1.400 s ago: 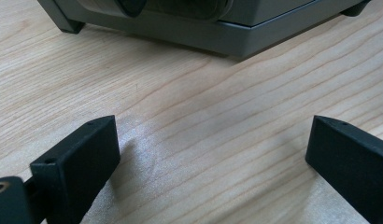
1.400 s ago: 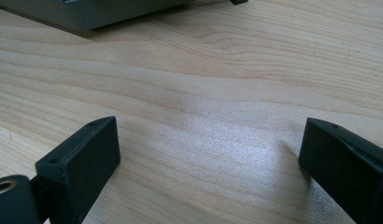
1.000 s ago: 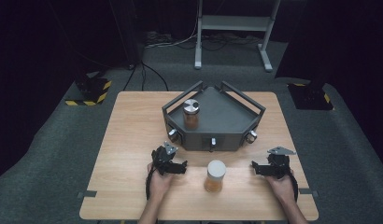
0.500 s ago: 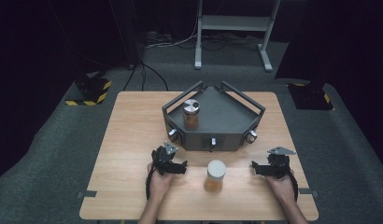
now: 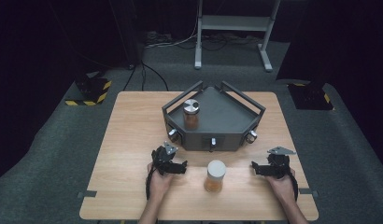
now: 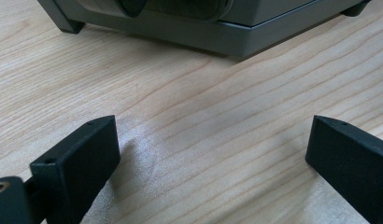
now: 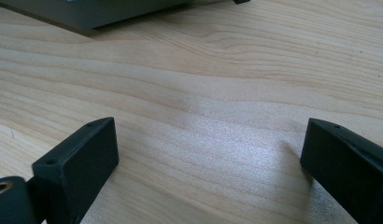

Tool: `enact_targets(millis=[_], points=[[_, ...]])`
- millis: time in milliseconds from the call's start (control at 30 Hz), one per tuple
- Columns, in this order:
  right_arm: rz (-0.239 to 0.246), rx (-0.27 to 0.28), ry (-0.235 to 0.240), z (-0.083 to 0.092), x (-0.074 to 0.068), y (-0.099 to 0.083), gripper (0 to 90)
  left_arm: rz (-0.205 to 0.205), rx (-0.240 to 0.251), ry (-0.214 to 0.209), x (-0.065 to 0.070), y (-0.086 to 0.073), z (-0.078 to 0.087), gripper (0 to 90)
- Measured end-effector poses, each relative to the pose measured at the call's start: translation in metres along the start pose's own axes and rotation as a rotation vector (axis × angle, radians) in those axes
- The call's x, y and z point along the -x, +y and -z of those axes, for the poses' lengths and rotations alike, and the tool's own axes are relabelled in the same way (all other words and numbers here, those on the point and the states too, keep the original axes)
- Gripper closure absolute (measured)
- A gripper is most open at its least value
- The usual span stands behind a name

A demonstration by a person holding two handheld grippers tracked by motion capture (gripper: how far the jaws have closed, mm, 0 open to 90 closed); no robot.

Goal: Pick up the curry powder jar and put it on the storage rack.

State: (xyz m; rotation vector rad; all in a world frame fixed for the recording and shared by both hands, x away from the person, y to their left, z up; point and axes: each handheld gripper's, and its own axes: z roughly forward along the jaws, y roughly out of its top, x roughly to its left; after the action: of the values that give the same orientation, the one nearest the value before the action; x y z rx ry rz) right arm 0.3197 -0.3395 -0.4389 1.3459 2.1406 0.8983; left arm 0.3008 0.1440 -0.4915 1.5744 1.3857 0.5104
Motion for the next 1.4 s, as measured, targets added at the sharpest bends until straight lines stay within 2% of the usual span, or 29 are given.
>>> enact_targets(millis=[233,367,833,1133,1400], points=[[-0.002,0.002,0.009,0.001,0.001,-0.001,3.0,0.0,0.001,-0.001,0.0,0.0,0.0,3.2],[-0.014,0.015,0.043,0.006,0.004,-0.007,3.0,0.0,0.001,-0.001,0.0,0.0,0.0,3.3],[0.068,0.038,0.159,0.022,-0.006,-0.023,3.7,0.0,0.001,-0.001,0.0,0.0,0.0,3.3],[0.151,0.085,0.273,0.029,-0.018,-0.024,5.4,0.0,0.001,-0.001,0.0,0.0,0.0,3.3],[0.233,0.124,0.419,0.03,-0.028,-0.019,5.6,0.0,0.001,0.0,0.0,0.0,0.0,3.3]])
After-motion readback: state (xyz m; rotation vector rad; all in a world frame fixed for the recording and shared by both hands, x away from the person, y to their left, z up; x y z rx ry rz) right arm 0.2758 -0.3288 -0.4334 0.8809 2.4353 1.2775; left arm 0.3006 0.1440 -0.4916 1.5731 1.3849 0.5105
